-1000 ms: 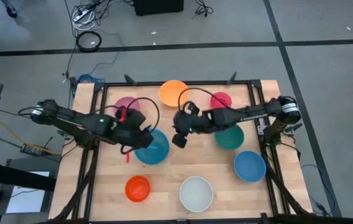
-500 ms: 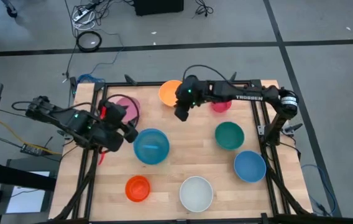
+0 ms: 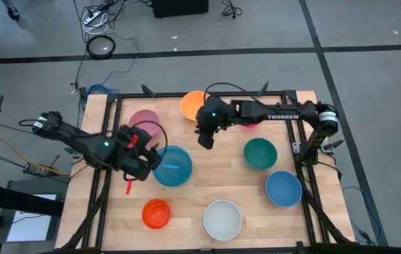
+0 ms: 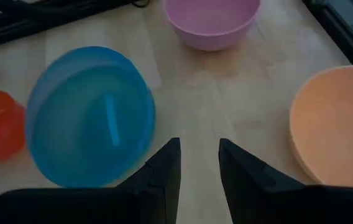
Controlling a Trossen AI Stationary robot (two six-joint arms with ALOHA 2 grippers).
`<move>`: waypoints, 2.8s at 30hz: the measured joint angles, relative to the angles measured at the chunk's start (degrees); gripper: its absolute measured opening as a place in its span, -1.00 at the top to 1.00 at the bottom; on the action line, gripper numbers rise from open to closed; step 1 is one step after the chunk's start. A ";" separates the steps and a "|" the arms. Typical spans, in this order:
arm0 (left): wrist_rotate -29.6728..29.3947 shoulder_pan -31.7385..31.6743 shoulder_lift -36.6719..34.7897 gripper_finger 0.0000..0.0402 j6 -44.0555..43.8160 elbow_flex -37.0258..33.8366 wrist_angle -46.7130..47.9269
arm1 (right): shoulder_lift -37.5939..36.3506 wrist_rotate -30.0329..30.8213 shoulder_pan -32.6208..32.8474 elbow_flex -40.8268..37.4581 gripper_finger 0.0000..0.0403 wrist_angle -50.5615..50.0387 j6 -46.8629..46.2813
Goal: Nest bowls inside each other
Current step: Stack the light blue bowl on top of the light green bowl
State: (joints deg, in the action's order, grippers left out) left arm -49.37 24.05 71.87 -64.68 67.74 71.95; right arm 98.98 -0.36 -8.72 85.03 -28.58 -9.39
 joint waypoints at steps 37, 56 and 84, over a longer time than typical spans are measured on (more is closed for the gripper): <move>16.08 -1.44 12.32 -0.39 -13.85 -7.67 -14.79 | -1.72 0.26 3.85 0.04 0.51 4.54 -3.93; 18.71 -1.38 13.72 -0.39 -12.24 -4.74 -12.46 | -1.72 0.26 3.92 0.04 0.51 4.50 -3.93; 21.08 -1.33 16.63 -0.39 -13.13 -5.16 -13.19 | -1.70 0.24 4.31 0.04 0.51 4.46 -3.95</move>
State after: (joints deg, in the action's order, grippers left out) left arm -28.29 22.73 88.50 -77.81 62.58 58.76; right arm 97.27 -0.12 -4.41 85.08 -24.12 -13.34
